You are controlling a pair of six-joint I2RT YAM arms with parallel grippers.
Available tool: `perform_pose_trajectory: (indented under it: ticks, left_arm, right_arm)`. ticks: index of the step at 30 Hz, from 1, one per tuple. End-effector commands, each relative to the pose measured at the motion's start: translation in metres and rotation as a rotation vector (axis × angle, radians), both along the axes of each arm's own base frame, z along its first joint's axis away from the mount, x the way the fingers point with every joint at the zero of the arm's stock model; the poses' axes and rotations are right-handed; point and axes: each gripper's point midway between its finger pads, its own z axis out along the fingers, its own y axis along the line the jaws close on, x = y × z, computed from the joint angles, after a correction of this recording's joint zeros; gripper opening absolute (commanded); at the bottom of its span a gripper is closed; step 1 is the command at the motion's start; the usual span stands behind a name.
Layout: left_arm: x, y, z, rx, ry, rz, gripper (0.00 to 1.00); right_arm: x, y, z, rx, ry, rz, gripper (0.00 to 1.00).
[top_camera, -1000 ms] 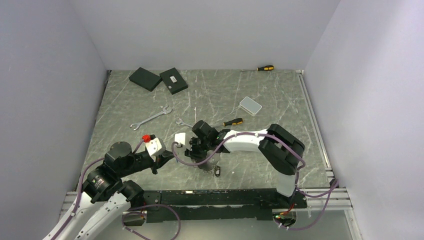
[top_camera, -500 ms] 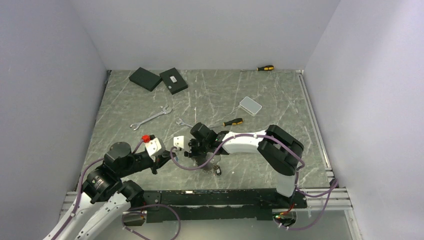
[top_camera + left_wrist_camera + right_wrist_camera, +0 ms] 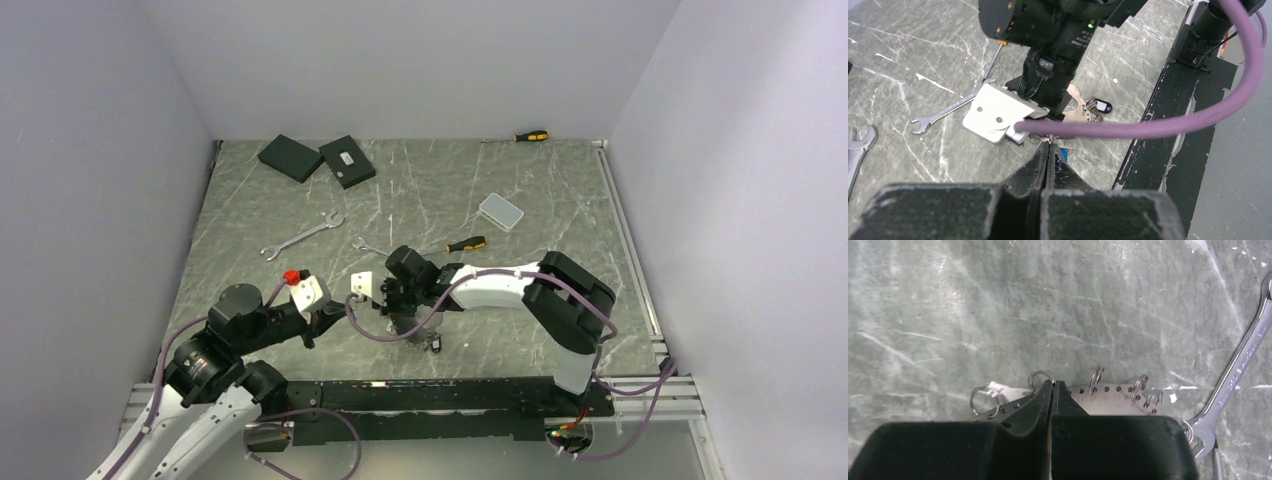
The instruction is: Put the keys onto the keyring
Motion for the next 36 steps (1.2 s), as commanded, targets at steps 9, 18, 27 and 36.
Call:
perform_pose_trajectory:
  ticks: [9,18,27,36]
  left_arm:
    - [0.002,-0.004,0.021,-0.034,-0.045,-0.015,0.0]
    - [0.002,-0.015,0.066,-0.073,-0.127,-0.084,0.0]
    - [-0.006,-0.031,0.101,-0.098,-0.167,-0.213,0.0]
    - [-0.028,-0.052,0.118,-0.152,-0.136,-0.413,0.0]
  right_arm:
    - [-0.005,0.007,0.117,0.485,0.057,-0.171,0.0]
    - [-0.024,-0.015,0.194,0.819,0.071,-0.202,0.0]
    - [-0.058,-0.038,0.258,1.022,0.041,-0.028,0.0]
    - [-0.087,-0.062,0.291,1.146,-0.01,0.187,0.0]
